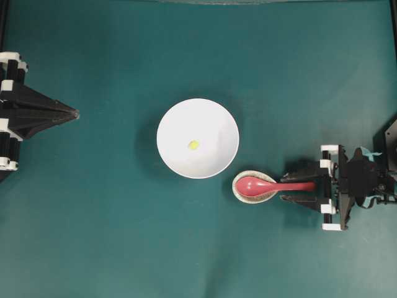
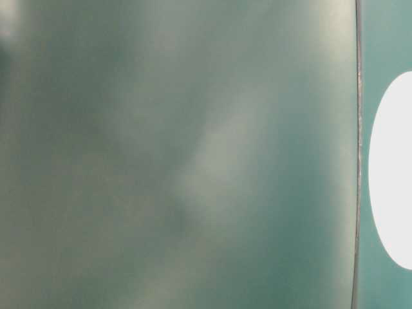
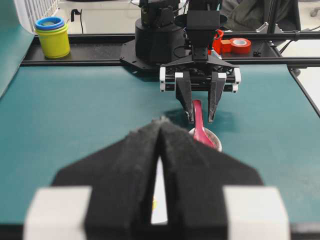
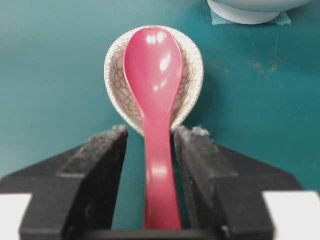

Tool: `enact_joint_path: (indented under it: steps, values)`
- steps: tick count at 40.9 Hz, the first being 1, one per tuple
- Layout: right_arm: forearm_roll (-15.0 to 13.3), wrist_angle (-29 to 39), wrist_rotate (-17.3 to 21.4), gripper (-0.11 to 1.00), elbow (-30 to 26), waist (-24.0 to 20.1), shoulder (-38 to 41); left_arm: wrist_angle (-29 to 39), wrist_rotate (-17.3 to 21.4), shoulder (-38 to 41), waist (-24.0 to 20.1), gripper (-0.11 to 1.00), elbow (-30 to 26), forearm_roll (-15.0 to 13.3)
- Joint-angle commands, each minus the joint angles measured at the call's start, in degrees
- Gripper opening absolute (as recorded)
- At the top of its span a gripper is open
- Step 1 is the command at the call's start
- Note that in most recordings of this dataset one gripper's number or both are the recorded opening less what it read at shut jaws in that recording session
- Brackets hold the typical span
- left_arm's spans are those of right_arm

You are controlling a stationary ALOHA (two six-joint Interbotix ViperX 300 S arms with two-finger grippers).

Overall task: Scoop the yellow hexagonal prism block from the bowl with a spoon using the right arm.
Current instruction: 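Close the right gripper on the spoon handle and adjust the grip, then lift the pink spoon and carry it over the white bowl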

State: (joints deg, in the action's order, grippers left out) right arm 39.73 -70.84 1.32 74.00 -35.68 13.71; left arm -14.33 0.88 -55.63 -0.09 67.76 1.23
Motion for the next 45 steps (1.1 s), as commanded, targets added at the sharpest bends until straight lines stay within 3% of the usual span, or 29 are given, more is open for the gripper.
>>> enact_joint_path:
  steps: [1, 12, 25, 33, 45]
  values:
    - [-0.3, -0.7, 0.0, 0.45, -0.1, -0.3, -0.4, -0.3, 0.1, 0.6, -0.4, -0.01, -1.3, 0.2]
    - [-0.3, -0.6, 0.0, 0.24, -0.4, -0.4, -0.6, -0.3, 0.1, 1.3, -1.3, -0.01, -1.4, 0.2]
    - [-0.3, -0.3, -1.8, 0.23, 1.1, -0.3, -7.0, -0.3, 0.0, 1.2, -1.3, -0.01, -1.4, 0.2]
    - [0.0, 4.9, -8.3, 0.23, 1.3, 0.5, -15.8, -0.3, 0.0, 1.3, -1.3, -0.01, -1.4, 0.2]
    - [0.1, 23.5, -18.4, 0.23, -1.6, 8.0, -29.8, -0.3, -0.4, 1.3, -1.3, -0.01, -1.4, 0.2]
